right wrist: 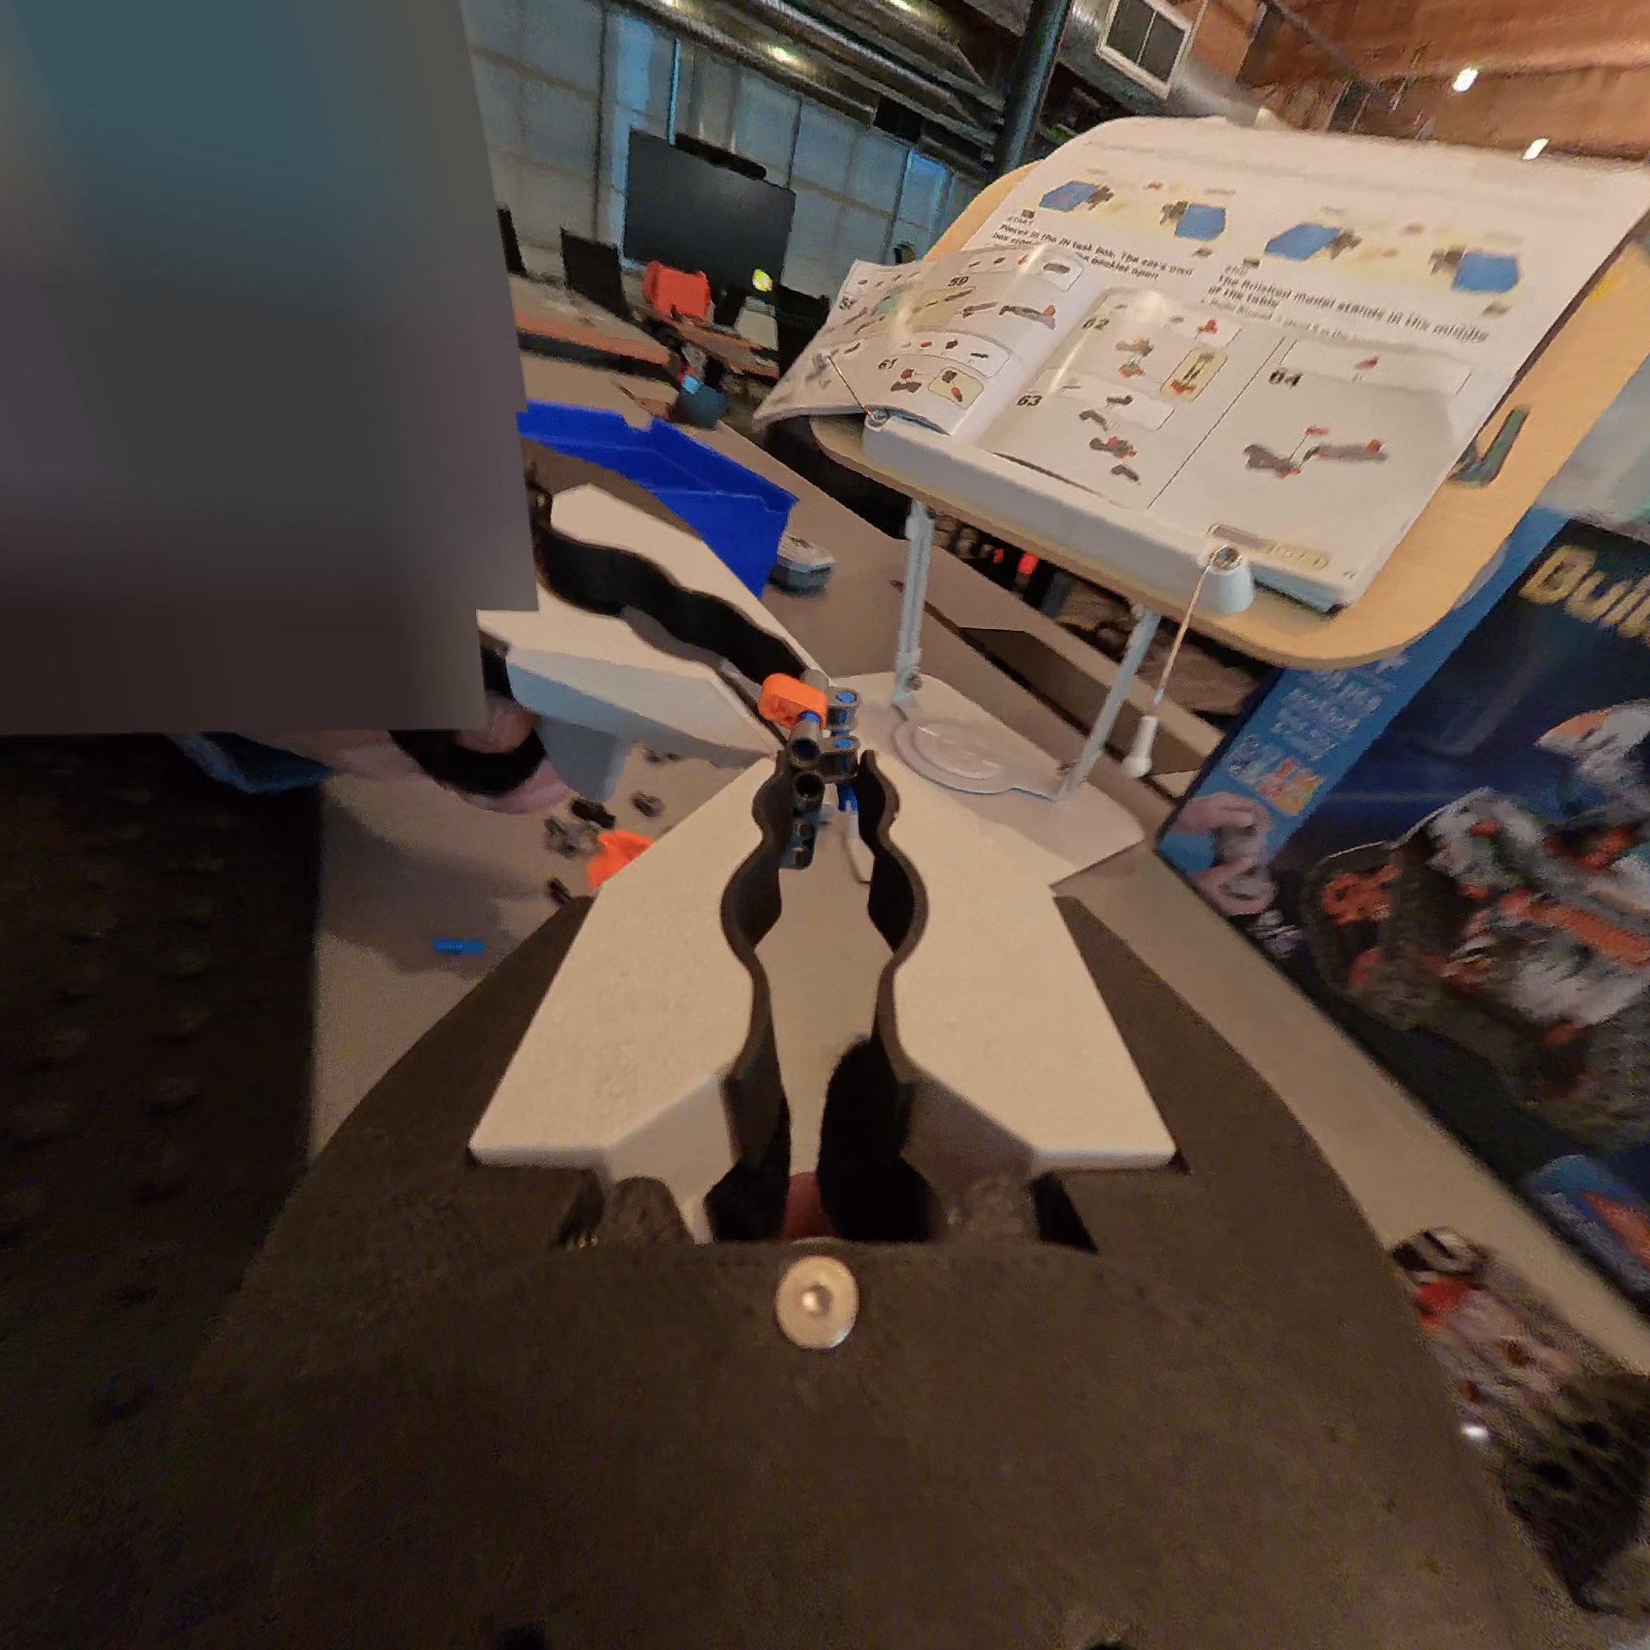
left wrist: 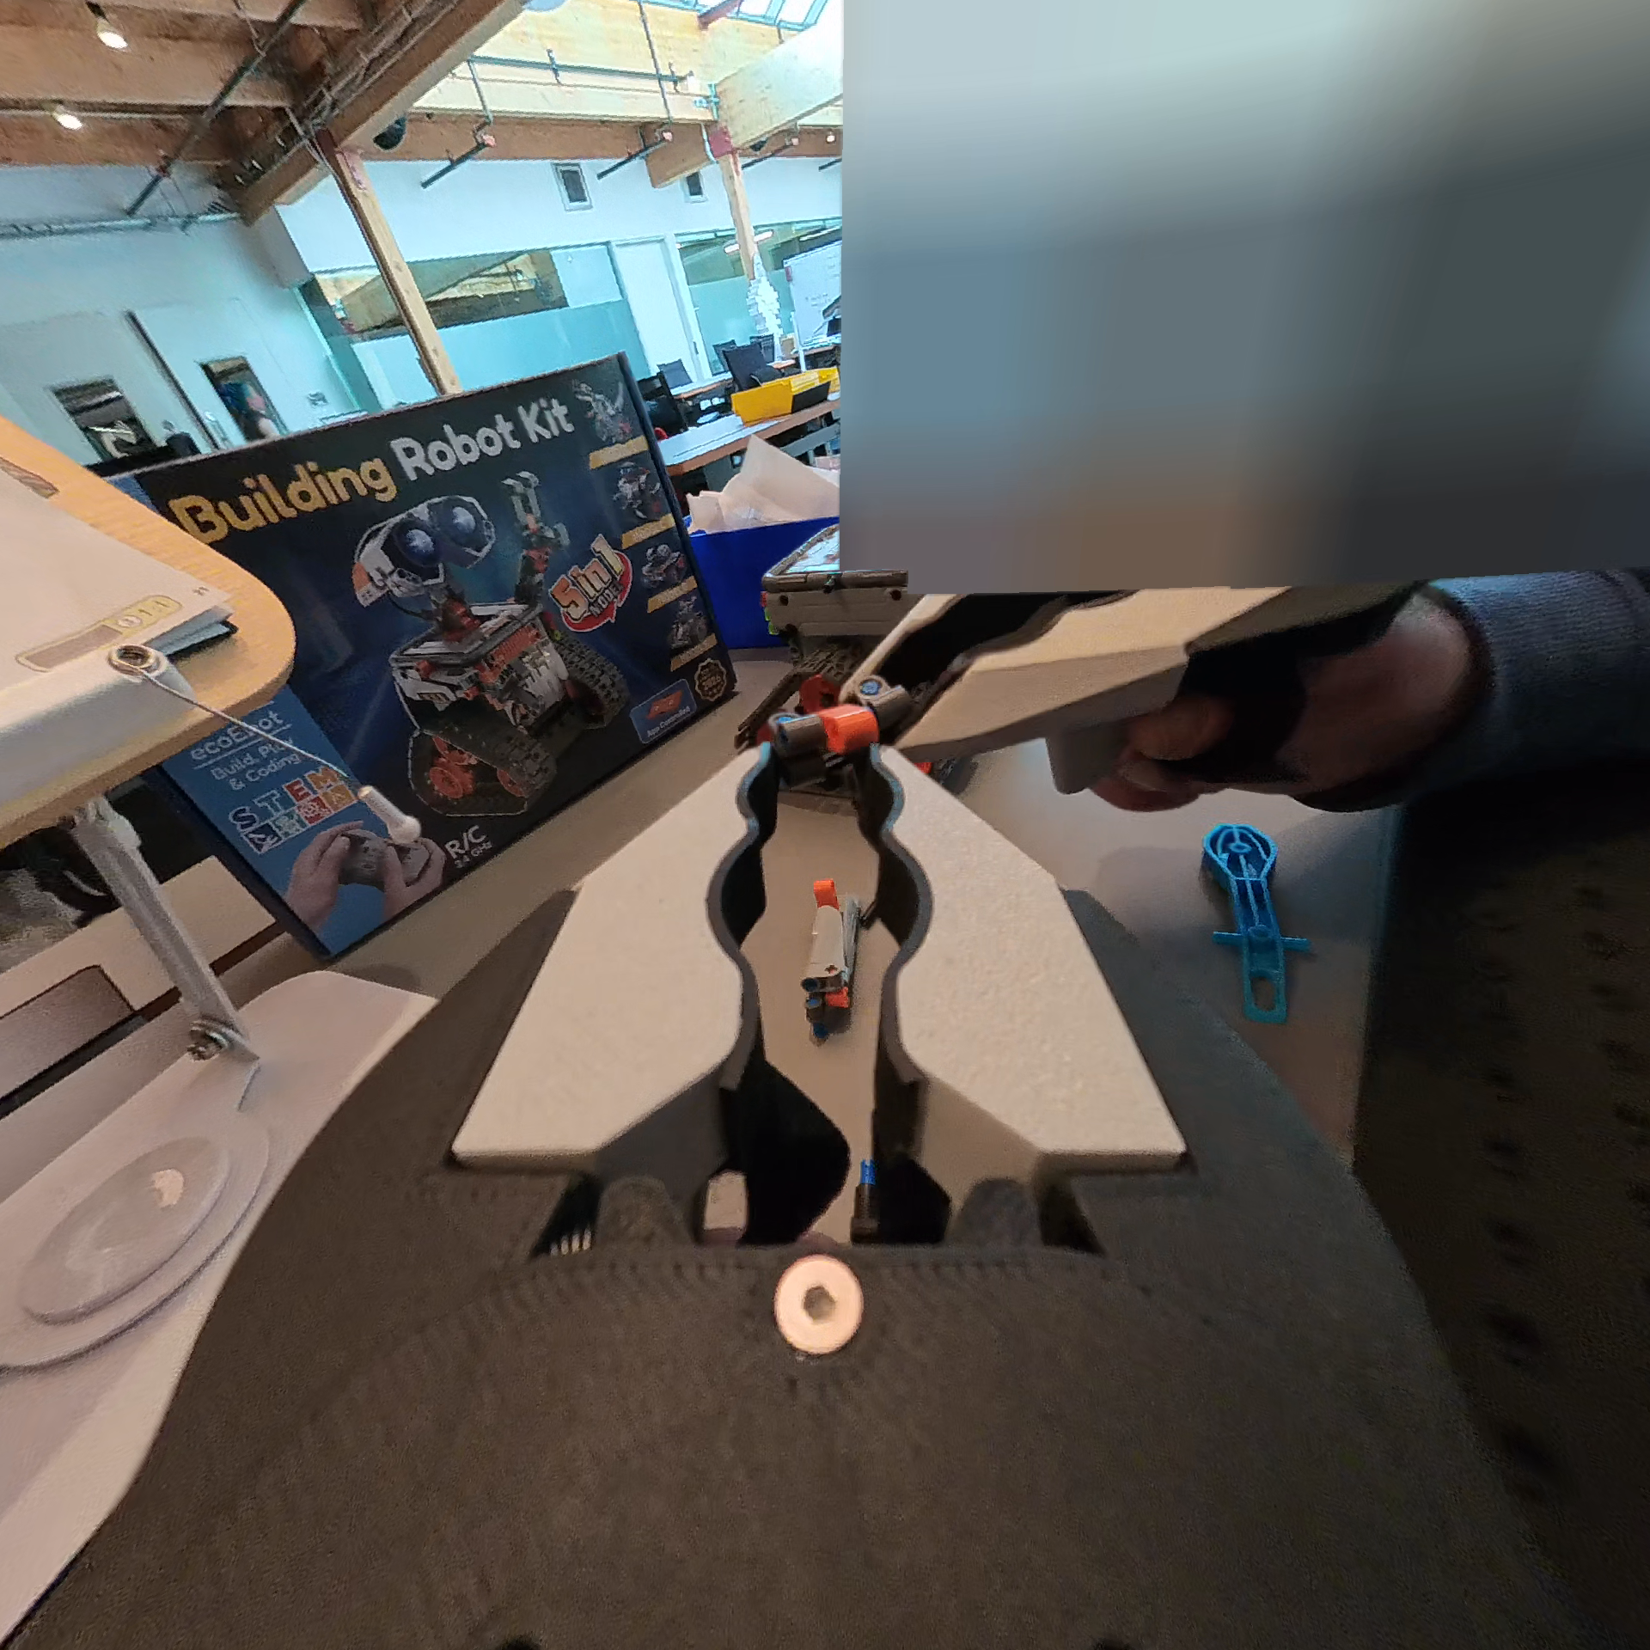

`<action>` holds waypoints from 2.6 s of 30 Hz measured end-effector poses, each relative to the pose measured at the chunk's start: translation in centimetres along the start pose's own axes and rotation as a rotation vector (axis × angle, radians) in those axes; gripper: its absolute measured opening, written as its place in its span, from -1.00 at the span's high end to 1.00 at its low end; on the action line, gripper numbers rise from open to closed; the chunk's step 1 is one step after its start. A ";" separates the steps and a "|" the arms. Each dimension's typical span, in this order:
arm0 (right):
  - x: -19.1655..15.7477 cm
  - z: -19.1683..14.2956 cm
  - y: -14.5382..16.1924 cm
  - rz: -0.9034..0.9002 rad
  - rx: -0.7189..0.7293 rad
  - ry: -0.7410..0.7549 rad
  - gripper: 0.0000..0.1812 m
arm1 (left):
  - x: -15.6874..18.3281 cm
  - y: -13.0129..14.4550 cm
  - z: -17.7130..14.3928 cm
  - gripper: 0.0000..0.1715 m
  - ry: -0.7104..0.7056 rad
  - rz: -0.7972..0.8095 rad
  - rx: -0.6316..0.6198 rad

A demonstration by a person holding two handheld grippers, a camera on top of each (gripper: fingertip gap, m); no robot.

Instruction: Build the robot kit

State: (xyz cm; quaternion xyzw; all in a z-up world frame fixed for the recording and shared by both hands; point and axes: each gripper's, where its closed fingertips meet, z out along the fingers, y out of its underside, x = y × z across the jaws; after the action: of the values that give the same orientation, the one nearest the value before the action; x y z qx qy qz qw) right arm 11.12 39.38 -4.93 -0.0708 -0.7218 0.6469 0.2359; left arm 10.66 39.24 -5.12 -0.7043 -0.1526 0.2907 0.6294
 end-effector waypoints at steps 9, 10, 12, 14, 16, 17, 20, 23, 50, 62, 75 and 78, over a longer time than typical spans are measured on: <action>-0.2 -0.3 -0.1 -0.599 -0.088 0.216 0.86 | 0.4 -0.1 -0.4 0.75 0.039 0.069 -0.024; -0.4 -0.3 -0.3 -0.637 -0.088 0.227 0.87 | 0.6 0.1 -0.3 0.76 0.041 0.079 -0.037; -0.5 -0.4 -0.3 -0.702 -0.096 0.249 0.87 | 0.7 0.0 -0.4 0.76 0.041 0.084 -0.030; -0.6 -0.5 -0.5 -0.764 -0.098 0.276 0.87 | 0.8 -0.1 -0.4 0.77 0.041 0.078 -0.020; -0.6 -0.5 -0.5 -0.803 -0.105 0.290 0.88 | 0.8 0.0 -0.4 0.77 0.043 0.066 -0.018; -0.6 -0.5 -0.5 -0.835 -0.109 0.304 0.88 | 0.8 0.0 -0.4 0.78 0.048 0.052 -0.013; -0.7 -0.6 -0.9 -0.885 -0.105 0.333 0.87 | 0.9 -0.3 -0.4 0.78 0.046 0.043 0.006; -0.8 -0.7 -1.2 -0.875 -0.091 0.331 0.87 | 1.0 -0.6 -0.5 0.78 0.053 0.030 0.029; -0.5 -1.5 -2.0 -0.878 -0.034 0.293 0.86 | 0.8 -0.7 -1.1 0.56 0.287 -0.268 0.002; -1.8 -1.4 -1.5 -1.046 -0.017 0.245 0.87 | 2.9 -1.6 -1.9 0.69 0.593 -0.544 0.026; -2.0 -1.3 -1.3 -0.936 -0.027 0.212 0.87 | 2.5 -2.2 -2.0 0.82 0.486 -0.371 0.092; -2.1 -1.4 -1.6 -0.913 -0.010 0.205 0.87 | 2.6 -2.4 -2.1 0.82 0.505 -0.383 0.120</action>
State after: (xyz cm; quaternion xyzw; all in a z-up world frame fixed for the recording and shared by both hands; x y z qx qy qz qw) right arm 13.89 39.50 -3.88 0.1892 -0.6551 0.4631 0.5661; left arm 14.30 39.44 -3.22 -0.6743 -0.1039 -0.0082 0.7311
